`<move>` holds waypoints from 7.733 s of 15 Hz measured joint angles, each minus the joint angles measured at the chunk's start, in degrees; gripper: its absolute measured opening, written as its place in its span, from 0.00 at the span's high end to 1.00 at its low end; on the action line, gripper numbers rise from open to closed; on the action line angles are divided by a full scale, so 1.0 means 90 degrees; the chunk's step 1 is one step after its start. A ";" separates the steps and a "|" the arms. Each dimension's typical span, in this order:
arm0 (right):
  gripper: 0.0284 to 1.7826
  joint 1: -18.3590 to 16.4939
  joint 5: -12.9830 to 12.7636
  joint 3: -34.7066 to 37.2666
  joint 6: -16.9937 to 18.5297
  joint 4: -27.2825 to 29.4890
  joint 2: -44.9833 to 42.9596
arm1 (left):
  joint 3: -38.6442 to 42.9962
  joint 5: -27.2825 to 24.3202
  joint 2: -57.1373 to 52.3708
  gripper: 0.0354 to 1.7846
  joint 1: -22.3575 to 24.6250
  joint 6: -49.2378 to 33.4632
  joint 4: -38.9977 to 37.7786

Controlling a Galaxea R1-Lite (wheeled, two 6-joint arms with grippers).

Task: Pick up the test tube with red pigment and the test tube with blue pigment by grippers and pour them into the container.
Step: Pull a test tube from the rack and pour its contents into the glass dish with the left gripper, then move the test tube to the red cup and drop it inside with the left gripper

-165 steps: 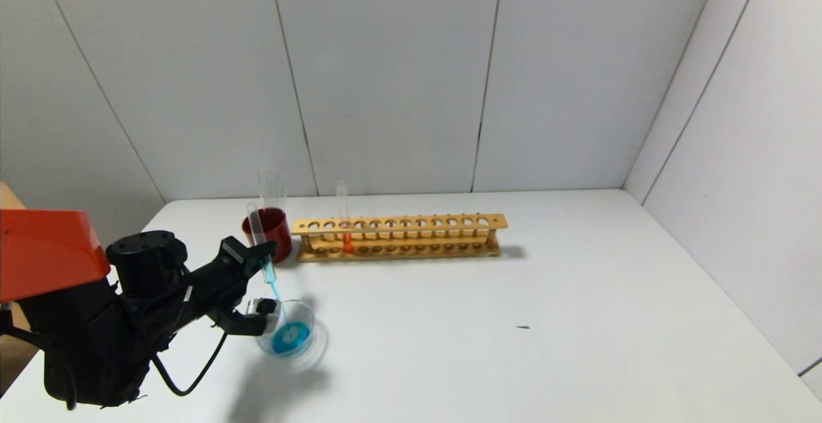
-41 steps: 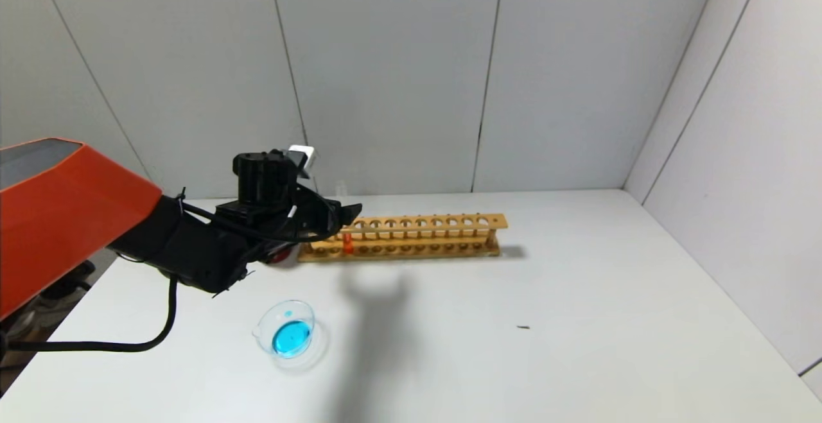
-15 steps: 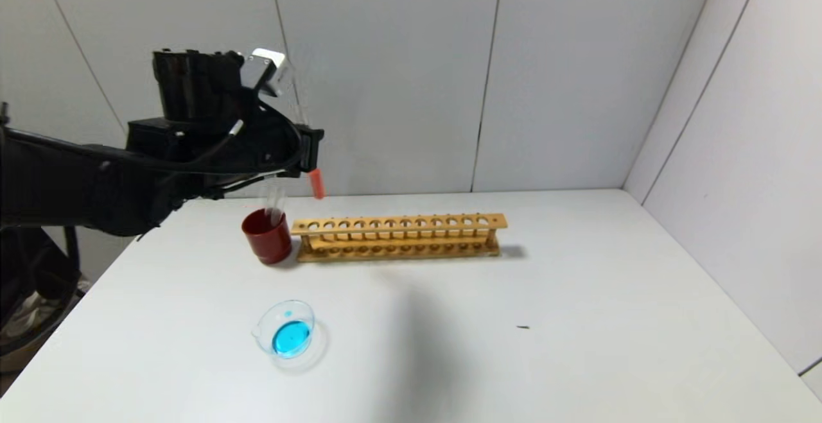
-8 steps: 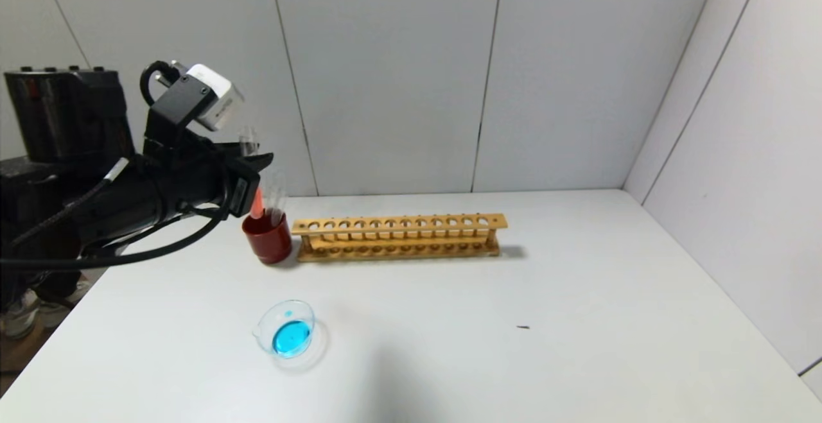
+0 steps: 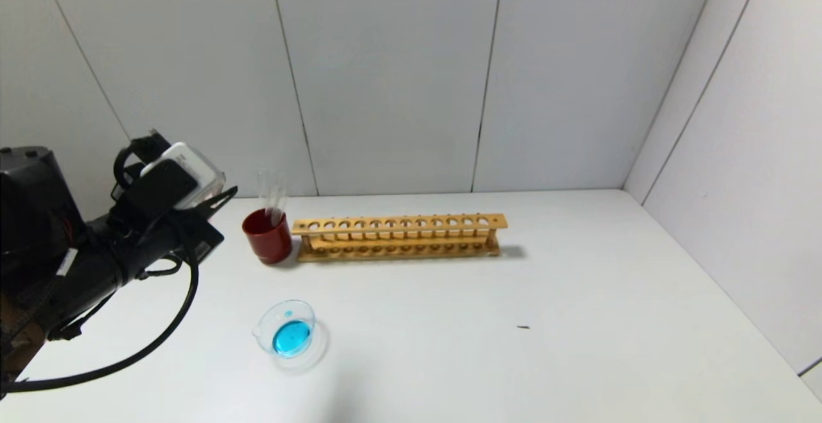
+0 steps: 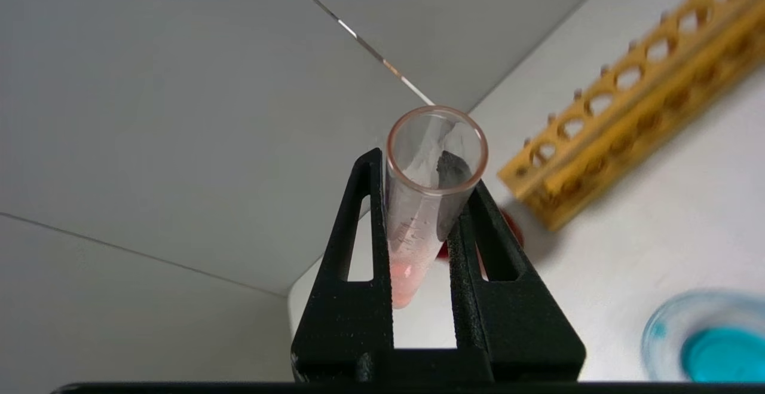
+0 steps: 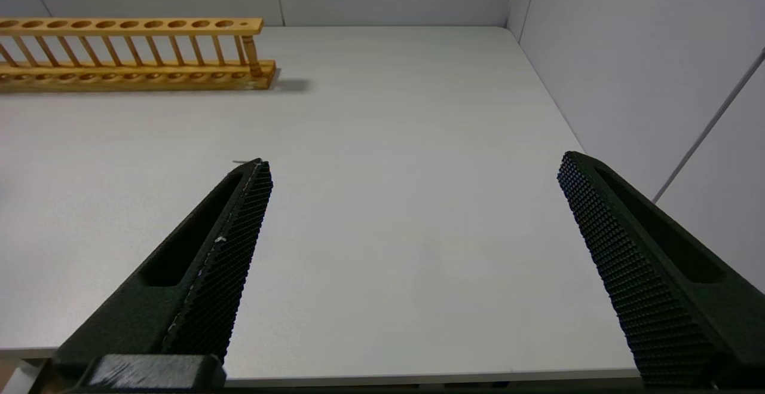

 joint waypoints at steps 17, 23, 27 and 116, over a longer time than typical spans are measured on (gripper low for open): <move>0.02 0.0003 0.0003 0.0000 0.0000 0.0003 0.0000 | 0.1704 -0.2416 0.1853 0.84 0.1463 0.3195 -0.3550; 0.02 0.0000 0.0003 0.0000 -0.0003 0.0000 0.0000 | 0.0959 -0.3286 0.2450 0.84 0.1463 0.4172 -0.3847; 0.02 0.0000 0.0003 0.0000 0.0000 0.0000 0.0000 | 0.0986 -0.3329 0.2502 0.84 0.1310 0.4879 -0.3828; 0.02 0.0000 0.0000 0.0000 0.0000 0.0000 0.0000 | -0.0983 0.2425 0.1485 0.84 0.0654 -0.1544 -0.1195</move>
